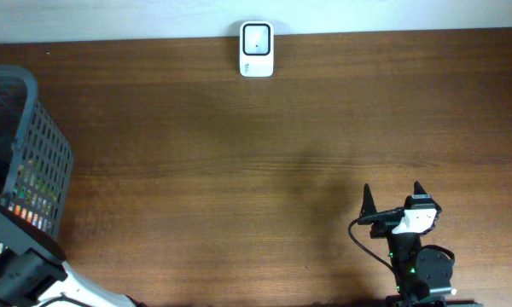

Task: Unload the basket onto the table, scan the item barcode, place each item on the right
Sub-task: 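Reach the left gripper into the gray basket and grasp the green tissue pack, then carry the tissue pack with the left gripper and set it mid-table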

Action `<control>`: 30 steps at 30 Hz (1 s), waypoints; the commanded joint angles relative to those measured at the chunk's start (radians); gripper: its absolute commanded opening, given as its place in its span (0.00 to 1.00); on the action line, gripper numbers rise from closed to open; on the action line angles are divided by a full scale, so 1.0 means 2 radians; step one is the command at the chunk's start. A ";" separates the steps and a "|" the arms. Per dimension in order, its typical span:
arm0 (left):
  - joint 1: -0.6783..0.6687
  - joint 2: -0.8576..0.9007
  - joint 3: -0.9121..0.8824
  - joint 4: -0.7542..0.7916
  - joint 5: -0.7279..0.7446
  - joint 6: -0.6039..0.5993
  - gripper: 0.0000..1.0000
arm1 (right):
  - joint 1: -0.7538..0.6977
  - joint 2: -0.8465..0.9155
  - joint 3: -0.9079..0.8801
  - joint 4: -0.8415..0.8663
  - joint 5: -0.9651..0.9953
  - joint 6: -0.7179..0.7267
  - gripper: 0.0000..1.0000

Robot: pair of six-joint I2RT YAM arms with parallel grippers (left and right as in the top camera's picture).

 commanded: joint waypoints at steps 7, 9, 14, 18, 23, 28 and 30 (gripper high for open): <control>0.003 0.015 0.001 0.018 0.014 0.008 0.00 | -0.001 -0.004 -0.003 -0.002 0.006 0.004 0.99; 0.003 -0.007 0.035 0.007 0.062 0.008 0.00 | -0.001 -0.004 -0.003 -0.002 0.006 0.004 0.99; -0.029 -0.167 0.181 -0.014 0.207 0.008 0.00 | -0.001 -0.004 -0.003 -0.002 0.006 0.004 0.99; -0.208 -0.242 0.179 -0.072 0.217 0.027 0.00 | -0.001 -0.004 -0.003 -0.002 0.006 0.004 0.99; -0.484 -0.146 0.048 -0.034 0.221 0.014 0.00 | -0.001 -0.004 -0.003 -0.002 0.006 0.004 0.99; -0.601 0.013 0.022 0.037 0.266 -0.077 0.00 | -0.001 -0.004 -0.003 -0.002 0.006 0.004 0.99; -0.621 0.043 0.022 0.036 0.286 -0.086 0.00 | -0.001 -0.004 -0.003 -0.002 0.006 0.004 0.99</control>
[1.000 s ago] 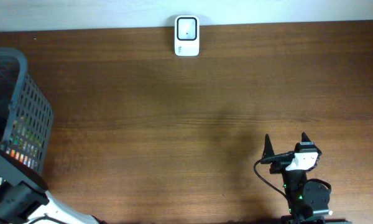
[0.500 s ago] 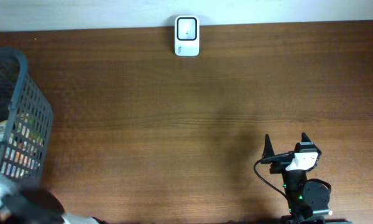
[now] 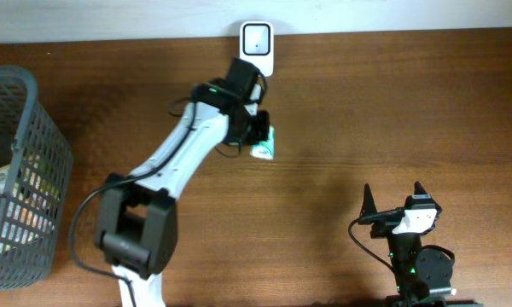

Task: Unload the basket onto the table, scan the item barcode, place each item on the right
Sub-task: 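Carry the tissue pack with the left gripper and set it mid-table, then grasp the orange pack from the basket with the left gripper, place beside tissues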

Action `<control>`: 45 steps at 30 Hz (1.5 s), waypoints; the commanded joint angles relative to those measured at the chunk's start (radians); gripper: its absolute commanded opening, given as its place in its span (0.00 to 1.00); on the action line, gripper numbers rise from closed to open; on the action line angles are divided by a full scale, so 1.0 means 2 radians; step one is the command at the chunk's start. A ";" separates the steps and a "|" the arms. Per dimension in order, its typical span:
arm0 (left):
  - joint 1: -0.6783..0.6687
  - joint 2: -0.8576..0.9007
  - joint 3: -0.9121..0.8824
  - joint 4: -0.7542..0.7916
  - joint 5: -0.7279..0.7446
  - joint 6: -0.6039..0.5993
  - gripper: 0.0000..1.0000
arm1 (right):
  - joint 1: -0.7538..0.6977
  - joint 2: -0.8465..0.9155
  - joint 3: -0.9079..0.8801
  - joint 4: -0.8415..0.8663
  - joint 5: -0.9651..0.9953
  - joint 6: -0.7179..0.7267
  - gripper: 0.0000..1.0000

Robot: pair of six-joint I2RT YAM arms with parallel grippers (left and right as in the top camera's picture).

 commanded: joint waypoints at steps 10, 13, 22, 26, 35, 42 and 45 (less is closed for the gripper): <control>0.026 0.013 0.098 -0.078 -0.069 -0.006 0.77 | -0.001 -0.003 -0.004 -0.002 0.005 0.004 0.99; 0.124 -0.048 0.250 -0.168 -0.140 0.020 0.77 | -0.001 -0.003 -0.004 -0.002 0.005 0.004 0.99; 0.558 -0.133 0.275 -0.263 -0.161 -0.038 0.69 | -0.001 -0.003 -0.004 -0.002 0.005 0.004 0.99; 0.647 -0.133 0.163 -0.272 -0.163 -0.015 0.66 | -0.001 -0.003 -0.004 -0.002 0.005 0.004 0.99; 0.684 -0.127 -0.049 -0.119 -0.111 0.170 0.64 | -0.001 -0.003 -0.004 -0.002 0.005 0.004 0.99; 0.666 -0.065 -0.061 -0.089 -0.083 0.215 0.66 | -0.001 -0.003 -0.004 -0.002 0.005 0.004 0.99; 0.657 -0.051 -0.061 -0.076 -0.083 0.215 0.66 | -0.001 -0.003 -0.004 -0.002 0.005 0.004 0.98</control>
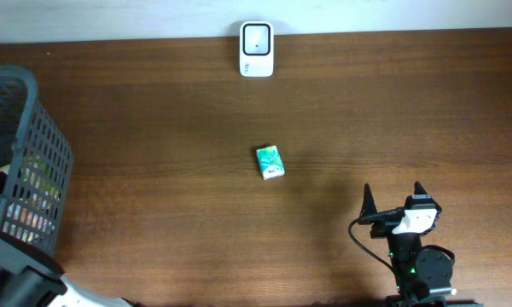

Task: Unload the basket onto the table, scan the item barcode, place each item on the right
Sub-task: 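Grasp the orange pack from the basket with the left gripper, place beside tissues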

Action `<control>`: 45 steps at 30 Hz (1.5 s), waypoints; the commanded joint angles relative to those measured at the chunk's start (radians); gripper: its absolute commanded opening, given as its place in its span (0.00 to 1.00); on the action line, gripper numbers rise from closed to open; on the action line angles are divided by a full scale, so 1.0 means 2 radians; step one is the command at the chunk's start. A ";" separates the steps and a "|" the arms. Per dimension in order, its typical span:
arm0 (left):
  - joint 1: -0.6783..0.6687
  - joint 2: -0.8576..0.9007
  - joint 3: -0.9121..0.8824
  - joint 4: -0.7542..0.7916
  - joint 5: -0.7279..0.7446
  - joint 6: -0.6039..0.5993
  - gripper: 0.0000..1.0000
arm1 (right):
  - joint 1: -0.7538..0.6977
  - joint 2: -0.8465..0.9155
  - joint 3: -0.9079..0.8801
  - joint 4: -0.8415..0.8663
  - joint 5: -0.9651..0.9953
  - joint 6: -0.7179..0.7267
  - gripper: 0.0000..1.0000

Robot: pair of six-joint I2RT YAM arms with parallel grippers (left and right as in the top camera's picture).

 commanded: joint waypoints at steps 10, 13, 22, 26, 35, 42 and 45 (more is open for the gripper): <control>-0.048 0.044 -0.004 -0.002 -0.015 0.013 0.06 | -0.001 -0.003 -0.004 -0.002 0.005 0.004 0.99; -0.048 0.043 0.025 -0.022 -0.016 0.002 0.00 | -0.001 -0.003 -0.004 -0.002 0.005 0.004 0.99; -0.090 0.040 0.548 -0.263 0.028 -0.059 0.00 | -0.001 -0.003 -0.004 -0.002 0.005 0.004 0.99; -0.220 0.015 0.620 -0.296 0.081 -0.061 0.00 | -0.001 -0.003 -0.004 -0.002 0.005 0.004 0.99; -0.572 0.065 0.351 -0.208 0.086 -0.129 0.00 | -0.001 -0.003 -0.004 -0.002 0.005 0.004 0.99; -0.637 0.072 0.052 0.046 0.073 -0.227 0.00 | -0.001 -0.003 -0.004 -0.002 0.005 0.004 0.99; -0.647 0.071 0.040 0.067 0.072 -0.230 0.62 | -0.001 -0.003 -0.004 -0.002 0.005 0.004 0.99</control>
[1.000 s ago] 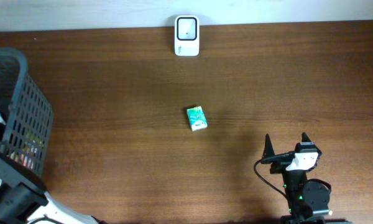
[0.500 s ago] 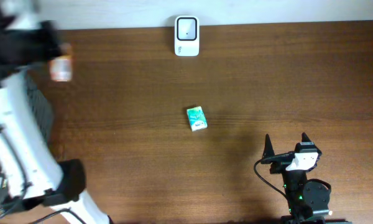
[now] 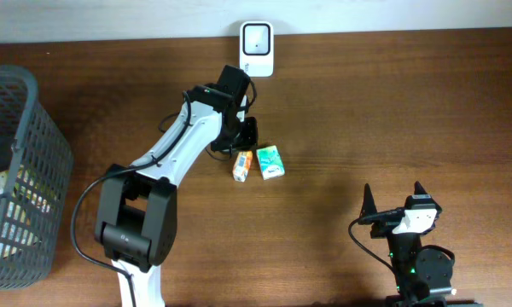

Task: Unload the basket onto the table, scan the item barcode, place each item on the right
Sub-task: 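Grasp the orange pack from the basket with the left gripper, place beside tissues, then place the green tea carton from the basket left of the orange pack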

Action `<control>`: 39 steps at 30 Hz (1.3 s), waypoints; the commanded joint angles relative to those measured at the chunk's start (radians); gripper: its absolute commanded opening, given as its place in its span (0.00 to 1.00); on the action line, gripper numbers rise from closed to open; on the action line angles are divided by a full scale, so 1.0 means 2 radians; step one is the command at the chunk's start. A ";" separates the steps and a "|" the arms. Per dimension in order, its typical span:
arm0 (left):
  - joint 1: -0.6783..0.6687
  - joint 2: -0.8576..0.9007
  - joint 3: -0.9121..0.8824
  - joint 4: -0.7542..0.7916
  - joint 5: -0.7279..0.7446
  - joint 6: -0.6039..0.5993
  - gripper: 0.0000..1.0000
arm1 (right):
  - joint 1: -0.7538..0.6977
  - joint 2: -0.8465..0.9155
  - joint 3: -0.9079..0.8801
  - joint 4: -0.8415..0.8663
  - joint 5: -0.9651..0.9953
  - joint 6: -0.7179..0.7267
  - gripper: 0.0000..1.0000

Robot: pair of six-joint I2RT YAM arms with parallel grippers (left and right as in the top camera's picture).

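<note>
A small orange and white carton (image 3: 241, 165) is on the brown table (image 3: 392, 111), close beside a green packet (image 3: 270, 161). My left gripper (image 3: 242, 143) reaches from the lower left. Its fingers meet the carton's far end and look shut on it, though the wrist hides most of the grip. The white barcode scanner (image 3: 256, 38) stands at the table's far edge, just beyond the left gripper. My right gripper (image 3: 393, 198) rests open near the front right, its two fingers spread wide around nothing.
A grey mesh basket (image 3: 34, 128) holding several packaged items stands at the left edge. The left arm's links (image 3: 175, 149) cross the table's left middle diagonally.
My left arm was back at the basket, and only the green packet lay on the table. Now the arm is out over the middle, with an orange carton beside that packet.
At first the left arm was at the basket and the table held only the scanner. Then the left gripper held the green packet just below the scanner. Then the packet lay alone mid-table with the arm back at the basket. Now an orange carton is beside it.
</note>
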 commanded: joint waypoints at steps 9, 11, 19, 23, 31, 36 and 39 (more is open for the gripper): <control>0.153 -0.147 0.352 -0.182 -0.221 0.037 0.77 | -0.001 -0.003 -0.004 -0.002 0.005 0.004 0.98; 0.284 -0.185 0.353 -0.214 -0.227 0.037 0.78 | -0.001 -0.003 -0.004 -0.002 0.005 0.004 0.99; 0.546 -0.176 0.172 -0.241 -0.208 0.035 0.72 | -0.001 -0.003 -0.004 -0.002 0.005 0.004 0.99; 0.573 -0.157 0.044 -0.162 -0.159 0.082 0.70 | -0.001 -0.003 -0.004 -0.002 0.005 0.004 0.99; 0.574 -0.072 0.025 -0.130 -0.088 0.138 0.70 | -0.001 -0.003 -0.004 -0.002 0.005 0.004 0.99; 0.574 -0.038 0.023 -0.134 -0.081 0.138 0.66 | -0.001 -0.003 -0.004 -0.002 0.005 0.004 0.99; 0.574 -0.014 0.023 -0.134 -0.080 0.138 0.62 | -0.001 -0.003 -0.004 -0.002 0.005 0.004 0.99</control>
